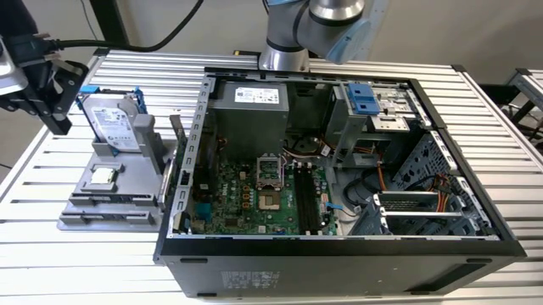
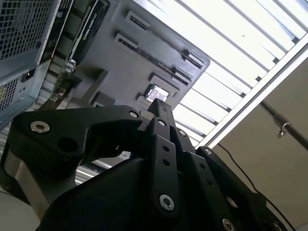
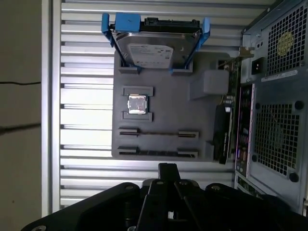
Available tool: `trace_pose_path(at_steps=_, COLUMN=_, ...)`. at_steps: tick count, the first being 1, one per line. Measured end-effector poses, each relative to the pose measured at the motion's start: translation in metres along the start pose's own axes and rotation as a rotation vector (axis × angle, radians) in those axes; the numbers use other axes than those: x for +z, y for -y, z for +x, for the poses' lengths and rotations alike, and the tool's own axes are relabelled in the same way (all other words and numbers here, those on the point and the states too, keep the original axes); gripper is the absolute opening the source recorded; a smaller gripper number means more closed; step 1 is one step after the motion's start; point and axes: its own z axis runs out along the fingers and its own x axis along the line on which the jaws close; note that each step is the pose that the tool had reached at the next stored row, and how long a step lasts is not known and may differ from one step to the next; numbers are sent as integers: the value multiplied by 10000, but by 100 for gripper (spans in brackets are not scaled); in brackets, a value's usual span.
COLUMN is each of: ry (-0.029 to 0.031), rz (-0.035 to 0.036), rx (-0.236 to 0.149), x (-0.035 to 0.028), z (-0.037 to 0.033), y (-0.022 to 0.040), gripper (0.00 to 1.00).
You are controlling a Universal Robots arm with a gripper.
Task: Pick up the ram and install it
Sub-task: 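Reach for the ram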
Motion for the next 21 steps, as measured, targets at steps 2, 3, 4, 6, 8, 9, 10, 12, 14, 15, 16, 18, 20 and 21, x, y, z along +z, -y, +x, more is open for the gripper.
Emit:
trace_pose_path(at_steps=2, ry=1, rz=-1, rx=1, x=1, z=1, y=3, gripper=0)
trace_pose_path(at_steps=3, ry=1, rz=0, rx=1, x=1, z=1, y=3, gripper=0)
trace_pose_path(at_steps=4, ry=0, rz=0, rx=1, x=1, z=1, y=3, gripper=0)
trace_pose_path(at_steps=6, ry=0, rz=0, rx=0, x=1, z=1, y=5, gripper=0)
trace_pose_path(at_steps=8, ry=1, rz=0, rx=1, x=1, z=1, y=6, gripper=0)
trace_pose_path(at_steps=9, ry=1, rz=0, rx=0, x=1, z=1, y=6, gripper=0)
trace_pose_path(at_steps=10, ry=1, rz=-1, rx=0, x=1, z=0, y=7, gripper=0)
trace_pose_path(at_steps=12, ry=0, rz=0, rx=1, x=1, z=1, y=7, gripper=0)
trace_pose_path(at_steps=14, ry=1, rz=-1, rx=0, x=1, z=1, y=7, gripper=0)
trace_pose_path(at_steps=15, ry=0, rz=0, rx=0, x=1, z=1, y=7, gripper=0)
trace_pose_path(at_steps=16, ry=1, rz=0, rx=0, x=1, z=1, y=7, gripper=0)
trace_pose_path(at_steps=18, ry=1, rz=0, rx=-11, x=1, z=1, y=7, gripper=0)
trace_pose_path(at_steps=20, ry=-10, rz=-3, rx=-200, x=1, z=1, y=7, gripper=0)
trace_pose_path(at_steps=21, ry=-19, rz=-5, rx=-365, x=1, z=1, y=7, gripper=0)
